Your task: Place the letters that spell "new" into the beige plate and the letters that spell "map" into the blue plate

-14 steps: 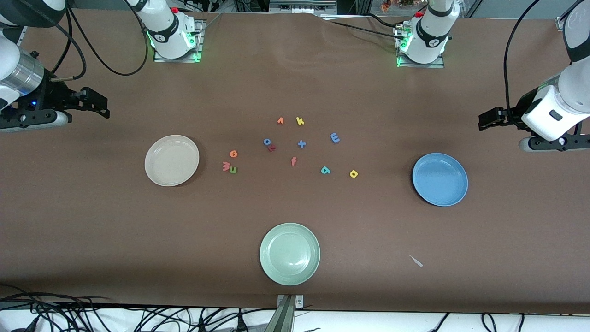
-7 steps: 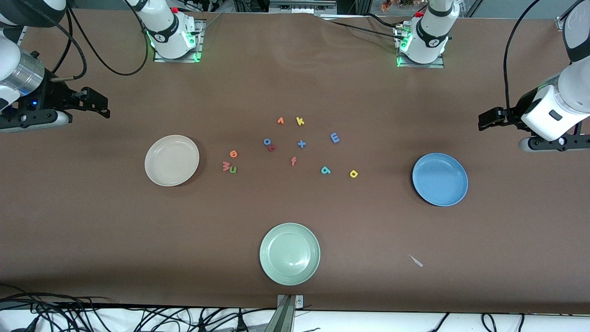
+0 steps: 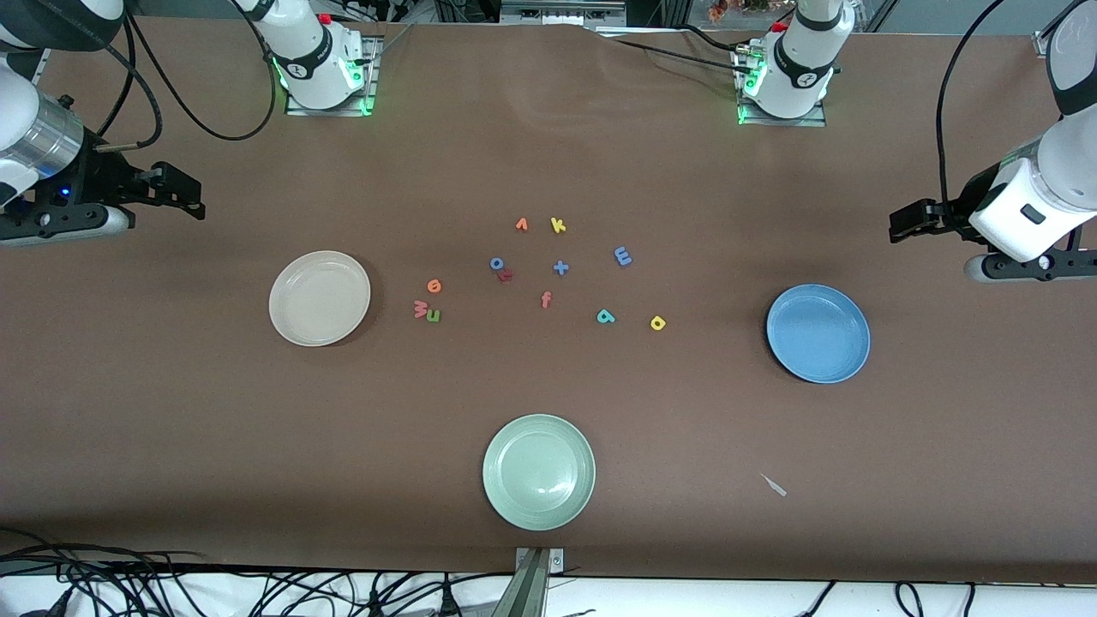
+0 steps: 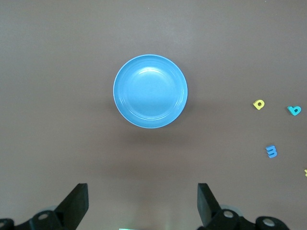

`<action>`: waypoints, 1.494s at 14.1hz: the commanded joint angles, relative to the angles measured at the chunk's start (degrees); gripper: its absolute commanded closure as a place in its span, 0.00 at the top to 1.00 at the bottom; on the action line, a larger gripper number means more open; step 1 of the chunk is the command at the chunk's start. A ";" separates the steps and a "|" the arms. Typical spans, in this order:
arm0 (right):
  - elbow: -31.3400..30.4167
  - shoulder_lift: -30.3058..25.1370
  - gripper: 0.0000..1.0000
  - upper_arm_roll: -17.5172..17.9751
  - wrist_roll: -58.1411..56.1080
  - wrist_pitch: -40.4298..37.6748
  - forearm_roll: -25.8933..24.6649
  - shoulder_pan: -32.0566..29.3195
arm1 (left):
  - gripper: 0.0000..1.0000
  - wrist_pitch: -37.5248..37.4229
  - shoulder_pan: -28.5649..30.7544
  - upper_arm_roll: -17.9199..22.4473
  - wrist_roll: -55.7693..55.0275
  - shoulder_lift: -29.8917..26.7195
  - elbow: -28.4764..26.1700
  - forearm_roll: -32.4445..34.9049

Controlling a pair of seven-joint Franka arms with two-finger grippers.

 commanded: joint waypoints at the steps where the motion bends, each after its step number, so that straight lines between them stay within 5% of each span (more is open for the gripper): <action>1: -0.49 -0.52 1.00 0.05 -0.80 0.21 0.62 0.03 | 1.00 -0.23 0.18 -0.04 1.04 -0.39 0.11 -0.90; 21: -1.46 -0.51 1.00 1.46 -0.45 1.44 0.62 0.12 | 1.00 -0.23 0.09 -0.04 1.04 -0.39 0.02 -0.90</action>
